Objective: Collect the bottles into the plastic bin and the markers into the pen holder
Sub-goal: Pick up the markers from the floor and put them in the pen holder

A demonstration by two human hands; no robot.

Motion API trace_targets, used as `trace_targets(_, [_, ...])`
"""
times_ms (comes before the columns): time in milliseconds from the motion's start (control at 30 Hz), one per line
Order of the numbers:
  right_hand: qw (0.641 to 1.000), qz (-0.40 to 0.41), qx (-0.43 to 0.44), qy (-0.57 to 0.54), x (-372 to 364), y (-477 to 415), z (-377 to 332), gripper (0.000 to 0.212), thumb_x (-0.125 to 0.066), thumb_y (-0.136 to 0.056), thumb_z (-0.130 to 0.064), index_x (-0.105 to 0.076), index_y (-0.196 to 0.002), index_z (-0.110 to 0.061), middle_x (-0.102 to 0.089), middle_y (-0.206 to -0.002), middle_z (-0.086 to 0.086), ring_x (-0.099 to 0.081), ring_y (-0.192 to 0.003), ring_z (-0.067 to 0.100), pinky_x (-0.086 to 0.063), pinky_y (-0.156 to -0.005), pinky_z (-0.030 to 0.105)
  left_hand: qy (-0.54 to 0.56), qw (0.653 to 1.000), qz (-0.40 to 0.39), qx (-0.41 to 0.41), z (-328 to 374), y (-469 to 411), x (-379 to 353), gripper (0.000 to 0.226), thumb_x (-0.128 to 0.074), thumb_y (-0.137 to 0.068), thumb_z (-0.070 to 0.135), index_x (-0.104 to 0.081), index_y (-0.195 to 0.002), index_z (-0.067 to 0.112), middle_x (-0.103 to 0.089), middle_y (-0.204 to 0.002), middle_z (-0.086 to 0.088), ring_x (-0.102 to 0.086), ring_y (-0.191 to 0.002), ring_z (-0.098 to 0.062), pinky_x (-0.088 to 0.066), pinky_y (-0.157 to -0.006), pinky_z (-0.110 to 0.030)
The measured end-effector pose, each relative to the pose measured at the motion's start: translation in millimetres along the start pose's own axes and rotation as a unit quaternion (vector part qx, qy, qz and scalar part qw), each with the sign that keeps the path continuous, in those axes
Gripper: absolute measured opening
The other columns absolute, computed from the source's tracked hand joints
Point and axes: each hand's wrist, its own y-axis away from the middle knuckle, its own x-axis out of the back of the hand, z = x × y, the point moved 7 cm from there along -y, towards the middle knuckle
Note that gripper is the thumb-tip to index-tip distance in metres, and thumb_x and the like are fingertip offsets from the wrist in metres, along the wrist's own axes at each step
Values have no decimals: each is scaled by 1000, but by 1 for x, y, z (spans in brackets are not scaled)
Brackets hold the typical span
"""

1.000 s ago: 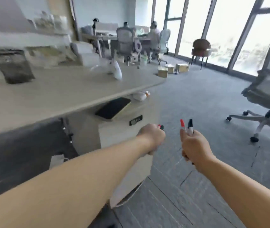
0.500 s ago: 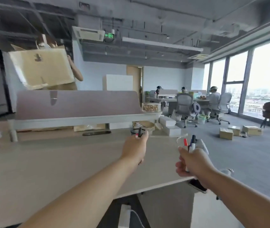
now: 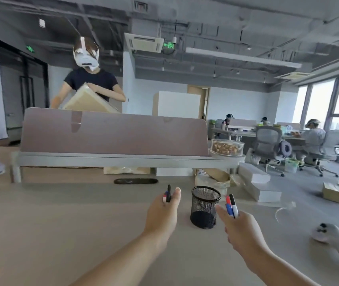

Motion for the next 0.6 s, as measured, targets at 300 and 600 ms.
trace_targets(300, [992, 30, 45, -111, -15, -92, -33, 38, -45, -97, -42, -36, -72, -15, -33, -51, 1, -29, -40, 16, -26, -40, 23, 211, 975, -67, 39, 25, -69, -77, 55, -55, -95, 31, -29, -48, 19, -24, -32, 7, -23, -26, -10, -20, -33, -13])
trace_targets(600, [957, 33, 49, -286, -40, -160, -41, 36, -55, -96, -28, -43, -65, -17, -41, -48, -2, -36, -42, 16, -32, -43, 28, 313, 948, -46, -3, 18, -129, -114, 50, -46, -98, 41, -36, -57, 14, -36, -40, 7, -34, -35, -9, -32, -42, -23])
